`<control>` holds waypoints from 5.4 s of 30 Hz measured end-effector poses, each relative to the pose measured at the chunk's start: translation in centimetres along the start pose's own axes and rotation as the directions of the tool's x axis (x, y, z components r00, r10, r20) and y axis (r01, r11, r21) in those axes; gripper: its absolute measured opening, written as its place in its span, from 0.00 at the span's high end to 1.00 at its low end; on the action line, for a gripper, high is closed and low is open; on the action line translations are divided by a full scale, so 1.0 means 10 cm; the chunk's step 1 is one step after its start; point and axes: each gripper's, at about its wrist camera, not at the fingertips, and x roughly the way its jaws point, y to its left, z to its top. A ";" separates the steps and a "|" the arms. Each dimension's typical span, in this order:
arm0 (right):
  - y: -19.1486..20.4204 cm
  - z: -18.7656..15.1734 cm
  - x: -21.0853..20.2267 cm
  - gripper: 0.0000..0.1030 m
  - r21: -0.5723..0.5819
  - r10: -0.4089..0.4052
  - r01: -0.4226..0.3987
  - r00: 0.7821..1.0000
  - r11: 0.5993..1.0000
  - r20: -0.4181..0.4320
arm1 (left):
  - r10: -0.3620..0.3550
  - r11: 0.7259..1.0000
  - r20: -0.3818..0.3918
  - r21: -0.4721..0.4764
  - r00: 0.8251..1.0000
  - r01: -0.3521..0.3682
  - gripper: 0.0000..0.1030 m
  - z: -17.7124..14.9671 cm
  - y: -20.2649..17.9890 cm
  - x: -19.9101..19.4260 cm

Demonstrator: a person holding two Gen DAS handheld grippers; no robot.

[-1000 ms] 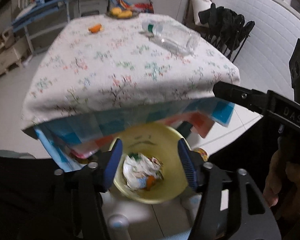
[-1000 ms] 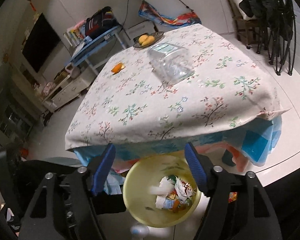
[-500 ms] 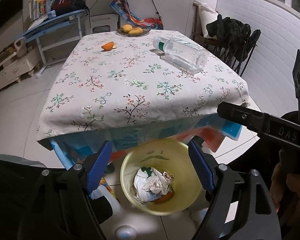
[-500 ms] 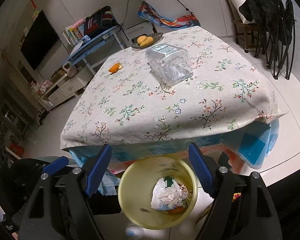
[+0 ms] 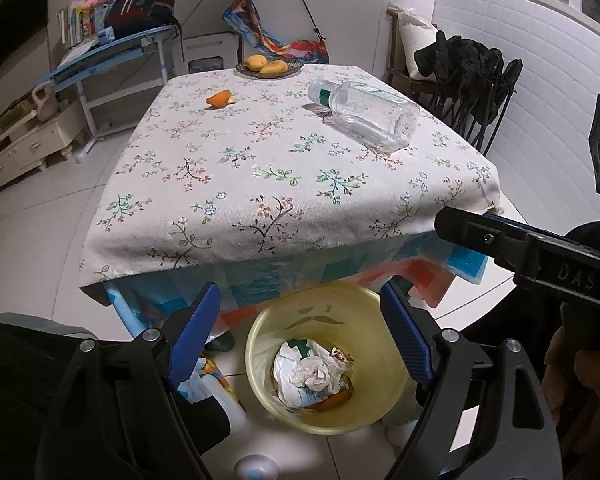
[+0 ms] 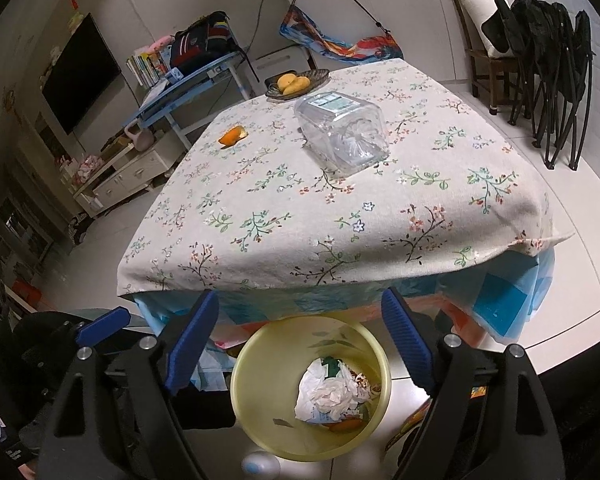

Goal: Collect trash
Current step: 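Raise both tools back over the table toward the bottle and last peel, then grasp the orange peel with the left tool while the right tool grasps the water bottle, then carry the peel and bottle over the yellow basin with both tools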

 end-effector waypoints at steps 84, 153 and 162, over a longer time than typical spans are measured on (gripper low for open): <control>-0.22 1.39 1.27 0.45 -0.167 -0.031 0.001 0.984 0.986 -0.177 | -0.075 0.989 -0.065 -0.133 0.995 0.065 0.88 2.20 1.12 1.81; 0.25 -0.30 0.76 0.44 -0.068 0.093 -0.132 0.907 0.989 -0.411 | -0.097 0.991 0.064 -0.086 0.993 0.102 0.87 0.40 0.29 -0.01; 0.02 -0.26 0.64 0.30 0.053 0.101 -0.087 0.922 0.995 -0.374 | -0.111 0.991 0.014 -0.069 0.994 0.111 0.87 0.19 0.14 0.02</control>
